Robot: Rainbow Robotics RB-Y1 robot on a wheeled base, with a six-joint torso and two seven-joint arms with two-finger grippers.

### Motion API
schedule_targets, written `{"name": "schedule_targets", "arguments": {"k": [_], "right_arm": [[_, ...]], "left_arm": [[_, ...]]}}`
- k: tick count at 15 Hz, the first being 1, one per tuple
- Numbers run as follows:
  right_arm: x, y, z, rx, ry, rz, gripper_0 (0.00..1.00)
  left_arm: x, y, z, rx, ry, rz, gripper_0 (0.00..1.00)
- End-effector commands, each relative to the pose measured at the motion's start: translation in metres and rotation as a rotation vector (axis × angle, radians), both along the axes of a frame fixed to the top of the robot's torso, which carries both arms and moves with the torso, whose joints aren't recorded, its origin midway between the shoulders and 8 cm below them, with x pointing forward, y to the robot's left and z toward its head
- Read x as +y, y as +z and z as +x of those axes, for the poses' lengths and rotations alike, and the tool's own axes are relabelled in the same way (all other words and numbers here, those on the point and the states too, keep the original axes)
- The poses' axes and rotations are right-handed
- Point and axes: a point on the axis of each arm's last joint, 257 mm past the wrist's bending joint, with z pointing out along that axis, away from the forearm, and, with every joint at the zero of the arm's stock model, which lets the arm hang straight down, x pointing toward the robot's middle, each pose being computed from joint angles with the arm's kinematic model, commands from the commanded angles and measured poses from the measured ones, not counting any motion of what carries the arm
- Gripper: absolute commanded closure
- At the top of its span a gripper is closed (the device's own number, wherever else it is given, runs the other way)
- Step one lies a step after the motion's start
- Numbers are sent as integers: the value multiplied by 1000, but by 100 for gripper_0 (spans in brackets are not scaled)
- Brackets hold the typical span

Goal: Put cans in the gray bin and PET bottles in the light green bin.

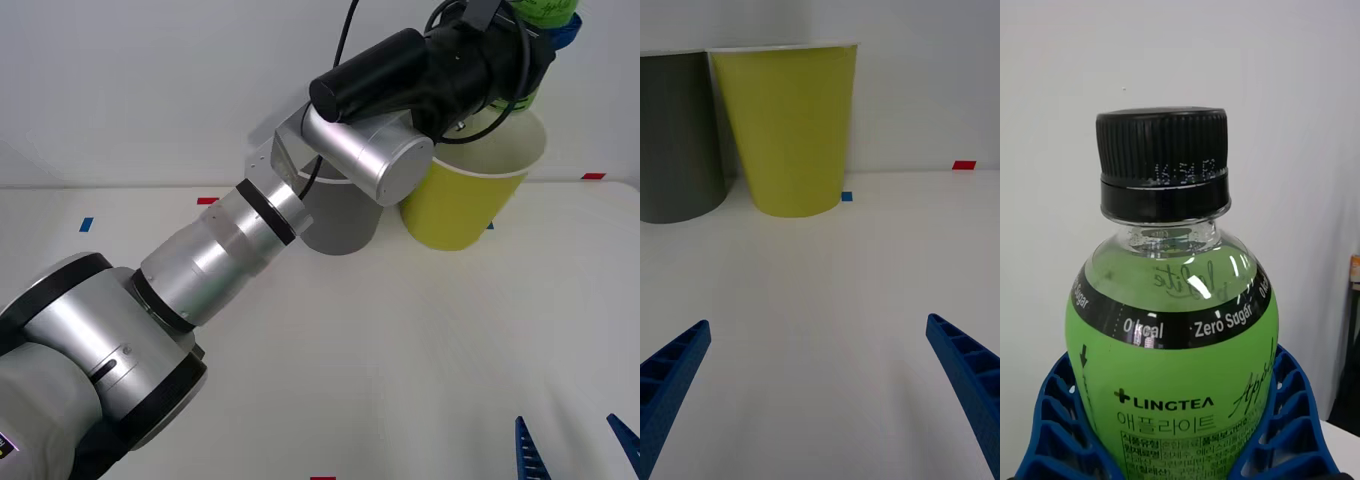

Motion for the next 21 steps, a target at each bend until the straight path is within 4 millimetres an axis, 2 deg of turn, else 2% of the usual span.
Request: {"name": "schedule_targets", "arguments": {"k": [1,2,3,6,9,11,12,14,16,18,19,21], "right_arm": [[0,0,0,0,0,0,0],[0,0,0,0,0,0,0],[0,0,0,0,0,0,0],[0,0,0,0,0,0,0],[0,0,0,0,0,0,0],[0,0,0,0,0,0,0],[0,0,0,0,0,0,0],[0,0,0,0,0,0,0],[0,0,0,0,0,0,0],[0,0,0,0,0,0,0],[0,0,0,0,0,0,0],[0,0,0,0,0,0,0]], "left_arm": [[1,0,1,-2,2,2,73],[2,0,1,1,2,0,7],[4,0,3,-1,7,3,0],[30,10,15,-29,34,7,0],[86,3,19,-24,72,61,0],[152,-12,31,-48,144,66,0],[177,-15,34,-61,172,71,0],[243,-18,44,-82,258,89,0],[295,-28,37,-69,315,76,0],[339,-36,27,-60,374,63,0],[363,-47,19,-46,405,66,0],[387,-64,1,-31,434,46,0]]}}
